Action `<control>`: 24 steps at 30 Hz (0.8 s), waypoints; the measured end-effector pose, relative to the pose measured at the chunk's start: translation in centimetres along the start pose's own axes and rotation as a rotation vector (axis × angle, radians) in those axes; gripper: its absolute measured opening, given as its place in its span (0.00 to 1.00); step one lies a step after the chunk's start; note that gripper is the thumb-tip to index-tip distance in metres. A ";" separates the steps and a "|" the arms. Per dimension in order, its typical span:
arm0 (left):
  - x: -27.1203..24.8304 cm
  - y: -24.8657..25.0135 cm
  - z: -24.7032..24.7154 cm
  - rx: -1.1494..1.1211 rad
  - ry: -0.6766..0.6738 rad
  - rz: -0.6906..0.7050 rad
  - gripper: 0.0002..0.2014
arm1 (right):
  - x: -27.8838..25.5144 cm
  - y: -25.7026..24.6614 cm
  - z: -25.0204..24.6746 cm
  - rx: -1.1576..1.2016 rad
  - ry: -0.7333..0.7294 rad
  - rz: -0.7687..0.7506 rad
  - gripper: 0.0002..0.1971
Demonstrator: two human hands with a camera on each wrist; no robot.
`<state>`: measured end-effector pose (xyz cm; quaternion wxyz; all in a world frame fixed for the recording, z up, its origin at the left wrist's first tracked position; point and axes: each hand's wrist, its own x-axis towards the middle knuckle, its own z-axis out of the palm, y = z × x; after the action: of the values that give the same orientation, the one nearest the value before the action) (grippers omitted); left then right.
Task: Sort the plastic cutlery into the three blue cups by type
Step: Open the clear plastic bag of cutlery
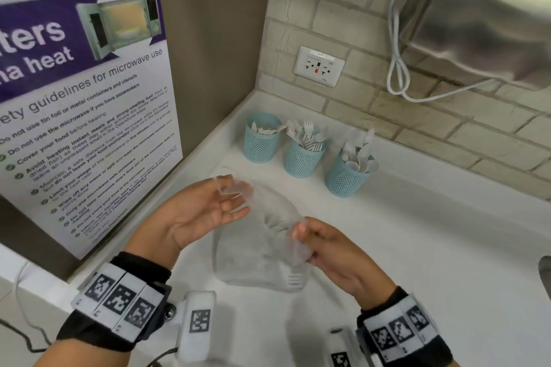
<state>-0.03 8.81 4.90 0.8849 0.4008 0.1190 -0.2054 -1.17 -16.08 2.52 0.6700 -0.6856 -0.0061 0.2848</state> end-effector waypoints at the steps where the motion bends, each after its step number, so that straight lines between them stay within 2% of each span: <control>1: 0.3 0.0 -0.7 -0.060 0.005 -0.027 0.22 | -0.1 -0.2 -0.5 0.164 0.009 0.011 0.06; 2: 0.4 -0.2 -1.1 -0.122 0.017 -0.050 0.29 | -0.1 -0.3 -1.0 0.284 0.021 0.025 0.06; 4: 0.7 -0.8 -1.5 -0.229 0.026 -0.071 0.33 | 0.0 0.0 -1.7 0.495 0.021 0.044 0.18; 5: 0.8 -1.1 -1.5 -0.293 0.039 -0.074 0.31 | 0.0 0.1 -1.8 0.584 0.020 0.048 0.21; 7: 0.9 -1.6 -1.1 -0.417 0.090 -0.075 0.28 | 0.2 0.6 -1.8 0.686 0.053 0.050 0.14; 8: 1.1 -1.9 -1.2 -0.467 0.130 -0.074 0.25 | 0.3 0.9 -1.9 0.740 0.074 0.047 0.15; 10: 1.4 -1.8 -1.4 -0.587 0.193 -0.093 0.16 | 0.5 1.1 -2.1 0.881 0.097 0.044 0.30; 12: 1.5 -1.7 -2.1 -0.719 0.136 -0.132 0.17 | 0.9 1.2 -2.3 1.011 0.146 0.009 0.37; 13: 1.5 -1.5 -2.5 -0.773 0.079 -0.136 0.20 | 0.9 0.9 -2.4 1.053 0.190 0.012 0.35; 15: 1.1 -0.8 -3.1 -0.815 0.034 -0.096 0.26 | 0.7 0.3 -2.7 1.152 0.242 0.038 0.22; 16: 0.8 -0.4 -3.2 -0.771 0.067 -0.075 0.25 | 0.6 0.1 -3.0 1.210 0.234 0.063 0.18; 18: 0.3 0.3 -2.8 -0.575 0.226 -0.022 0.15 | 0.1 -0.4 -3.5 1.255 0.150 0.107 0.15; 20: 0.0 0.3 -1.4 -0.273 0.340 0.034 0.05 | -0.3 -0.6 -3.7 1.088 0.165 0.125 0.12; 21: -0.1 0.0 -0.5 -0.090 0.348 0.025 0.06 | -0.5 -0.8 -3.5 0.997 0.170 0.116 0.08; 24: 0.2 -1.7 2.2 0.346 0.333 -0.111 0.25 | -1.3 -1.3 -2.3 0.835 0.100 0.078 0.05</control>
<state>-0.56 6.10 5.12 0.7585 0.5676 0.2481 -0.2022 -0.88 -18.52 4.10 0.8785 -0.3677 0.1684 0.2544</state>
